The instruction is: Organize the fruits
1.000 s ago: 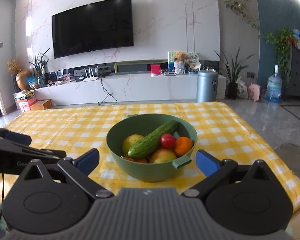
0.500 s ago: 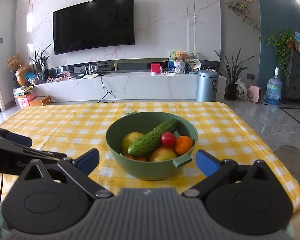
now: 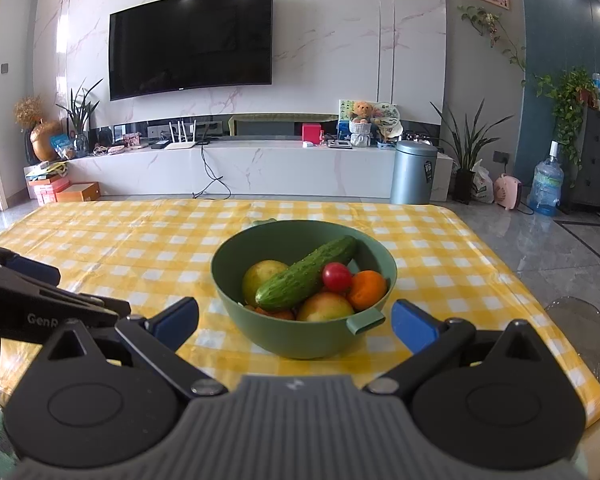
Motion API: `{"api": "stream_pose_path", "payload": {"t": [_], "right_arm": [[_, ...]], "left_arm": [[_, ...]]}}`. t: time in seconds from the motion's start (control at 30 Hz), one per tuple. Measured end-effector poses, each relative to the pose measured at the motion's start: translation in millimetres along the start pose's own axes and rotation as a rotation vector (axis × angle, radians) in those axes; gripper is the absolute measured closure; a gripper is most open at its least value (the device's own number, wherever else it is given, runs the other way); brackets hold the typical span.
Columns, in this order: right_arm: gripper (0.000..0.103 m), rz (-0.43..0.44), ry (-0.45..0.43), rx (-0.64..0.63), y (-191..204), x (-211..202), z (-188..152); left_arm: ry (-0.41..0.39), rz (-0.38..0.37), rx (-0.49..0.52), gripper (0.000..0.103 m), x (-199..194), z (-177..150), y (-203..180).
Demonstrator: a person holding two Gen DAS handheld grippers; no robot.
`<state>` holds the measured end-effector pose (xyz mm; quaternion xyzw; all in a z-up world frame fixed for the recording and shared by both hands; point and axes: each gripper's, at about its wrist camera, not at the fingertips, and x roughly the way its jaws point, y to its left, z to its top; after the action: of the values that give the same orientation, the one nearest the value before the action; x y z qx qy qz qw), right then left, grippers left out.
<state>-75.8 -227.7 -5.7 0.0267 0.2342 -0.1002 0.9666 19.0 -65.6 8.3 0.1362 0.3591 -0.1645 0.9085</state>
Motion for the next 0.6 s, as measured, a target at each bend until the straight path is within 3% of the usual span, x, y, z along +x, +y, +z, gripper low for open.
{"api": "stream_pose_path", "payload": {"t": [0.6], "right_arm": [[0.004, -0.004, -0.003, -0.015, 2.1, -0.3, 0.7]], "left_arm": [[-0.002, 0.001, -0.001, 0.010, -0.9, -1.0, 0.4]]}}
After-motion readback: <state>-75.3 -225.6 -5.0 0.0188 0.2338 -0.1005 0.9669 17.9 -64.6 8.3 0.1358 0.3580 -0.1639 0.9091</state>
